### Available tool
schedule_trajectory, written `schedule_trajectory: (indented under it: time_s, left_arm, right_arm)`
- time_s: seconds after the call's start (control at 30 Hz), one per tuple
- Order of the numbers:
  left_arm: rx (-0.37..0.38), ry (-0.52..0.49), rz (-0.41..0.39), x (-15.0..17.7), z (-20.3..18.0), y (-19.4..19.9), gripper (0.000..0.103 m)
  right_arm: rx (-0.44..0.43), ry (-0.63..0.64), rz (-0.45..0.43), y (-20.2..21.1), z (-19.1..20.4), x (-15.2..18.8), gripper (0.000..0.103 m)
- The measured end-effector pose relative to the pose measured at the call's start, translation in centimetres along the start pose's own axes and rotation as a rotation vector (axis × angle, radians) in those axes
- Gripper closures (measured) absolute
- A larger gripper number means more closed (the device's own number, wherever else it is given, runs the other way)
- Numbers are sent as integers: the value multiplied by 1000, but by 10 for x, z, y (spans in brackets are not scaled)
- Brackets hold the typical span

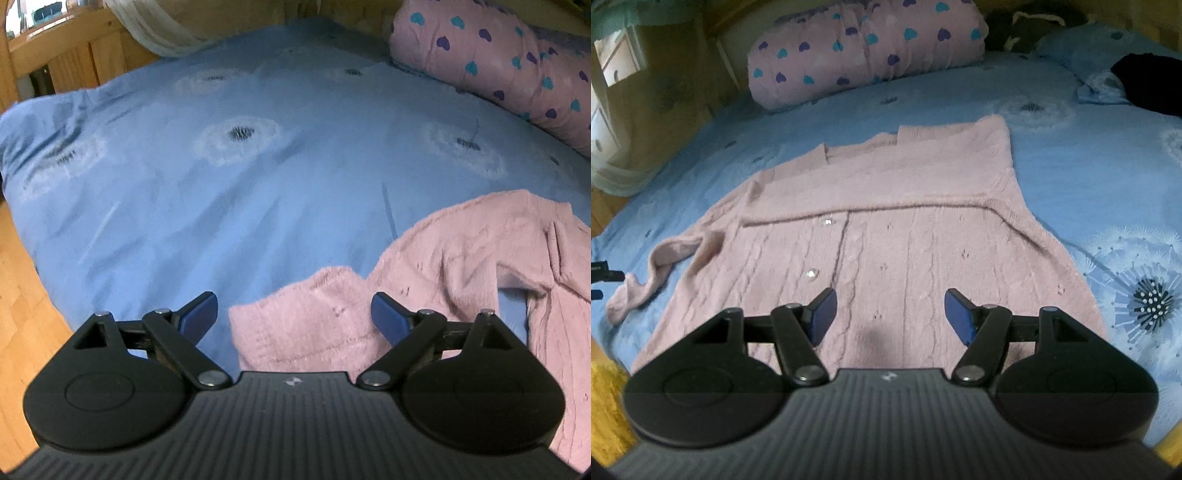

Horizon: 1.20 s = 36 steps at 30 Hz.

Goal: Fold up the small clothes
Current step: 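Move the left tool to the other sleeve cuff and grasp it, then lift the held sleeve and fold it across the body, then release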

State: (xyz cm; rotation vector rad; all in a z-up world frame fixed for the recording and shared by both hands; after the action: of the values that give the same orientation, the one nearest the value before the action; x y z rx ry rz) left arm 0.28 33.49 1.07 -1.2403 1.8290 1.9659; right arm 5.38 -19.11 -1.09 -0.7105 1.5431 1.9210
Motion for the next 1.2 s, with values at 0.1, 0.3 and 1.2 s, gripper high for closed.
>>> schedule_trajectory:
  time_s: [0.1, 0.3, 1.2]
  left_arm:
    - [6, 4, 7, 7, 1, -4, 10]
    - [-67, -19, -11, 17, 15, -1, 10]
    - [98, 106, -111, 4, 7, 24, 75]
  right_arm:
    - [4, -3, 19, -4, 1, 5, 37]
    - [8, 17, 38, -10, 4, 12, 37]
    - [4, 34, 20, -9, 3, 18, 36]
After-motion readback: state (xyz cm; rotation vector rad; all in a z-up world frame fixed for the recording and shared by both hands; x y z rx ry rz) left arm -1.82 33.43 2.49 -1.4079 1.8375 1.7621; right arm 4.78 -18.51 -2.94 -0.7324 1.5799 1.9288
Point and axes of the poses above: each gripper's, at about its wrist camera, not at the fingertips, and y roughly against the way its jaws point, z to its left, x to its underside, the point moved 7 cm from there along -y, roughly the way its jaws point, and after that the axes turned 7 degrees about x, right-handed, at the moved point
